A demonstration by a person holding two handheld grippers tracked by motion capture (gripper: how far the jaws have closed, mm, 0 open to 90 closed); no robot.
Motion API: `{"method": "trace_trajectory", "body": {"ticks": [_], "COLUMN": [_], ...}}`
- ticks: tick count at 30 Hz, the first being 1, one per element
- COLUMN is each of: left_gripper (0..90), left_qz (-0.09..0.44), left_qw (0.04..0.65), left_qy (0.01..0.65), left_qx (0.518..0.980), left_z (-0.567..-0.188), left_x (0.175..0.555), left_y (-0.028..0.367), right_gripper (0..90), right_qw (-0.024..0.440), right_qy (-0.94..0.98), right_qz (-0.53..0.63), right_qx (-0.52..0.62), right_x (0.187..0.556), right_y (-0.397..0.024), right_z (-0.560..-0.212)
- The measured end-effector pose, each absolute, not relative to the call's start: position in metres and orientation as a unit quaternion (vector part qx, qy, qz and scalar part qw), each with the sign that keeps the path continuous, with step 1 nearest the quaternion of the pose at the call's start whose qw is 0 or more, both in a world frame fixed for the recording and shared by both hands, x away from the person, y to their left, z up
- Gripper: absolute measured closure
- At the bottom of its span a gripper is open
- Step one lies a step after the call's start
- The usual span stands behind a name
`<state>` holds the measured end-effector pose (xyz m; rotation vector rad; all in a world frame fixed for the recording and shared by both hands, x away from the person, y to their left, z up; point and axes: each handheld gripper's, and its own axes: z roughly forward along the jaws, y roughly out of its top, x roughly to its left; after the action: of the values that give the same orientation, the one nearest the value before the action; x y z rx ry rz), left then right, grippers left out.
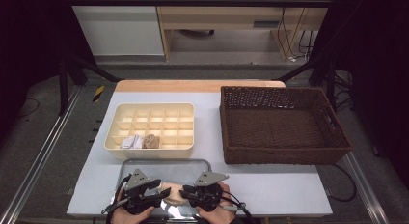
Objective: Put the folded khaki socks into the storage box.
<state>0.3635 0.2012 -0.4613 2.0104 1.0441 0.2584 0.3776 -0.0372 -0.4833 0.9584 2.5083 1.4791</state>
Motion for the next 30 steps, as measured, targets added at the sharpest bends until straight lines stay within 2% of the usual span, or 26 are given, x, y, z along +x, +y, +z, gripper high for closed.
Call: {"method": "trace_trajectory", "body": {"ticks": [6,12,21,25,30], "left_gripper": [46.6,50.7,66.8,69.4,69.6], "left_qz": [0.087,0.076,0.052,0.048,0.076], "left_qw": [0.412,0.410,0.415,0.423,0.430], "left_qy": [0.405,0.400,0.399,0.399,0.386], "left_qx": [0.812,0.816,0.816,0.812,0.813], "left_z": [-0.466,-0.468,-0.467,-0.463,-0.446], "left_x": [0.358,0.358,0.360,0.360,0.359], "left_y": [0.195,0.192,0.189,0.190,0.195], "right_gripper": [78.2,78.2,76.2,75.9,74.5], "right_qw": [0.023,0.016,0.015,0.026,0.051], "right_qy": [0.813,0.814,0.814,0.807,0.788], "right_qz": [0.483,0.480,0.481,0.492,0.508], "right_qx": [0.325,0.327,0.327,0.326,0.344], "right_x": [0.375,0.375,0.378,0.379,0.382], "right_y": [-0.042,-0.046,-0.049,-0.056,-0.077], "right_z": [-0.485,-0.485,-0.484,-0.477,-0.464]}}
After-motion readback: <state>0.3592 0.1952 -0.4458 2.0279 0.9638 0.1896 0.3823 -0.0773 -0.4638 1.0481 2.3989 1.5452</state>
